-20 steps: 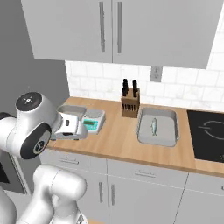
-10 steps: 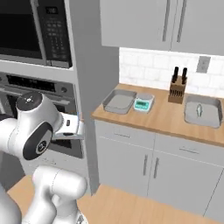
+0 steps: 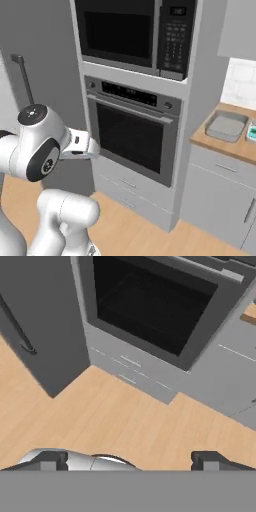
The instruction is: Place one carrot and one fish in each tupperware on the nearby counter, to pack two identical lunches.
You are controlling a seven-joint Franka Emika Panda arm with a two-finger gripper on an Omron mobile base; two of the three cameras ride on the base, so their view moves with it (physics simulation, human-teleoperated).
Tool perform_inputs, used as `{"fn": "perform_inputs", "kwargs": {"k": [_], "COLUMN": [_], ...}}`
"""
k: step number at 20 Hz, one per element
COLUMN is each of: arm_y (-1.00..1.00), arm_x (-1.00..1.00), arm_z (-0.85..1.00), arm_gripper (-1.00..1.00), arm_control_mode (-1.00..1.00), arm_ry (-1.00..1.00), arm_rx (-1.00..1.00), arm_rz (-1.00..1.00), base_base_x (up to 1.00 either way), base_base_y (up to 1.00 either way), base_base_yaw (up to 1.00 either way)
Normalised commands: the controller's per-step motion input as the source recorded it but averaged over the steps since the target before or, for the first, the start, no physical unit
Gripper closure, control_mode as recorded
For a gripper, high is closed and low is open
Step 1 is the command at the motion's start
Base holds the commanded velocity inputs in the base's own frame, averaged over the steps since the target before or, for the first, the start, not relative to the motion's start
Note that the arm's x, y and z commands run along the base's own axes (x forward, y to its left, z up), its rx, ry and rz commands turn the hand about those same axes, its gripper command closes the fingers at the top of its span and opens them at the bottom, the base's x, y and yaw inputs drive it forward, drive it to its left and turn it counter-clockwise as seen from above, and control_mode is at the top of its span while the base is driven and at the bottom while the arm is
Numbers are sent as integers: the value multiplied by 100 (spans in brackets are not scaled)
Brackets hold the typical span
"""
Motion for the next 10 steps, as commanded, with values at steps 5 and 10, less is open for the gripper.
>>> {"fn": "perform_inputs", "kwargs": {"k": [5, 10], "arm_y": [0, 0], "arm_x": [0, 0], "arm_z": [0, 0], "arm_gripper": [-100, -100], "arm_control_mode": [100, 100], "arm_ry": [0, 0], "arm_rx": [0, 0], "arm_rz": [0, 0], "base_base_x": [-30, -2], "base_base_y": [100, 100], "base_base_yaw": [31, 26]}}
